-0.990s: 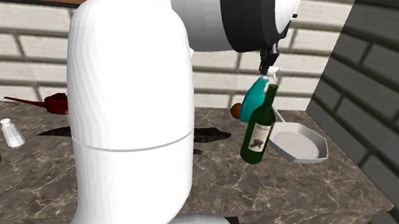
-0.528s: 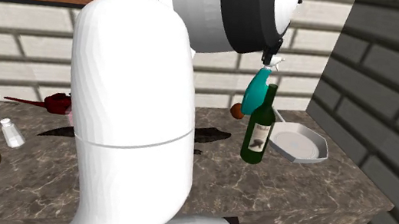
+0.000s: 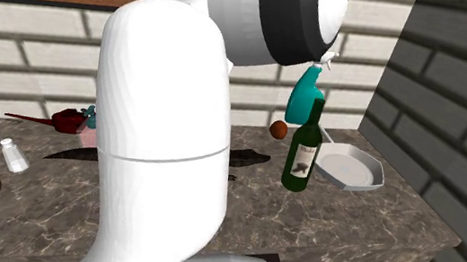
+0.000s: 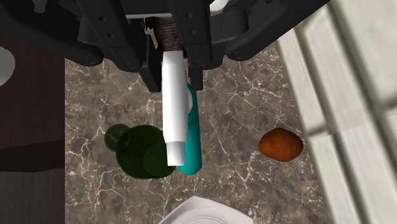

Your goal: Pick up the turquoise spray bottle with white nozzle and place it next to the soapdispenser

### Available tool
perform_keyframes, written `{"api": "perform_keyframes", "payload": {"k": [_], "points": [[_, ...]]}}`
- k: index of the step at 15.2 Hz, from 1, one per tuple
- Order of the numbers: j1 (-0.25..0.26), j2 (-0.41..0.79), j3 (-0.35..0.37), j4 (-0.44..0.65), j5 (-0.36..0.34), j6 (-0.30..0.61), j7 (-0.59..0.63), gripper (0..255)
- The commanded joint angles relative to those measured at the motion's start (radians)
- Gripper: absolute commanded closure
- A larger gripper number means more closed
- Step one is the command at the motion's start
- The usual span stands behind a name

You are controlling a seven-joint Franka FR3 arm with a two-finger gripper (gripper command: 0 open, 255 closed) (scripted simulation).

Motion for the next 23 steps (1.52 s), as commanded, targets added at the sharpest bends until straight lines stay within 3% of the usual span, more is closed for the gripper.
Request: {"api": "perform_keyframes", "payload": {"k": [1,6,11,13,16,19,23], "points": [[-0.018,0.018,0.001,0.055,0.013,-0.04,-0.001,255],[-0.084,0.077,0.009,0.216,0.059,-0.146,-0.005,255],[-0.183,0.161,0.029,0.423,0.123,-0.268,0.0,255],[-0.047,0.049,0.005,0.25,0.044,-0.202,0.033,255],[0.105,-0.084,-0.002,0.081,-0.057,-0.143,0.111,255],[0.219,-0.201,0.02,-0.039,-0.149,-0.108,0.207,255],[0.324,-0.331,0.081,-0.156,-0.247,-0.087,0.344,255]]}}
